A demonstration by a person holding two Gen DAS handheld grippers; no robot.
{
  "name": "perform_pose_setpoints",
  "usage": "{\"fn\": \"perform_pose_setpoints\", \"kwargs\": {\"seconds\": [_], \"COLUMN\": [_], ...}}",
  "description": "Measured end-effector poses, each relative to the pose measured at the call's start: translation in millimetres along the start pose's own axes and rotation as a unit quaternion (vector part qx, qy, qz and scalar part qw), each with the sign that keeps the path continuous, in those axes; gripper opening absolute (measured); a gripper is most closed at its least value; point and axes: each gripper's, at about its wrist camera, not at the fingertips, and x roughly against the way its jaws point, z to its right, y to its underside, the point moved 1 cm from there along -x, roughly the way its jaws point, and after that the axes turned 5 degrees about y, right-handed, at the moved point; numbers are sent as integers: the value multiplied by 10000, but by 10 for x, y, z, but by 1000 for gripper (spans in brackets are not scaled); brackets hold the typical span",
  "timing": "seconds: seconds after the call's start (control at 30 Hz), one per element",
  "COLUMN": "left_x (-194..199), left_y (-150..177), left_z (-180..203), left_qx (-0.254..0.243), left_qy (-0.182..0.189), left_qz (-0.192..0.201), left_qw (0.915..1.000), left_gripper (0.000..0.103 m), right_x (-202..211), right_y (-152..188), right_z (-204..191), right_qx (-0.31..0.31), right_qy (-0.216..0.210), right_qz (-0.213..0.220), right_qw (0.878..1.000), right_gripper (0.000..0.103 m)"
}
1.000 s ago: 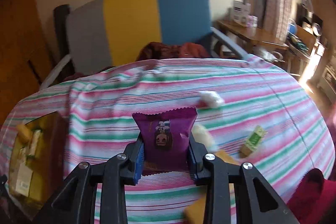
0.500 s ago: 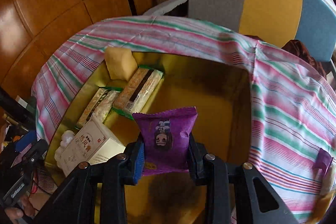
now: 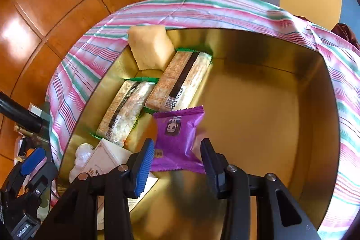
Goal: Organize objects
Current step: 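Carry the purple snack packet into the gold tray and open the right tool, then grasp a yellow sponge block on the table with the left tool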
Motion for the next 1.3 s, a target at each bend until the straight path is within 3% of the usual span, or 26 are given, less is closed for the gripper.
{"fn": "perform_pose_setpoints", "kwargs": {"seconds": [0.23, 0.47, 0.83, 1.1, 1.3], "left_x": [99, 190, 250, 231, 182], "left_y": [-18, -19, 35, 35, 11], "left_z": [99, 265, 514, 790, 1149], "left_qx": [-194, -455, -788, -1151, -1568], "left_qy": [-3, 54, 197, 326, 595], "left_qz": [139, 263, 275, 253, 226], "left_qw": [9997, 9986, 9963, 9925, 9856], "left_gripper": [68, 69, 70, 70, 70], "right_x": [359, 739, 1365, 1903, 2318], "right_y": [74, 219, 734, 1185, 1658], "right_z": [41, 160, 991, 1878, 2590], "right_qx": [-36, -14, -599, -1426, -2494], "right_qy": [58, 372, 1026, 1693, 2066], "right_qz": [413, 805, 1050, 1236, 1391], "right_qw": [9991, 9961, 9873, 9673, 9358], "right_gripper": [43, 43, 43, 43, 43]}}
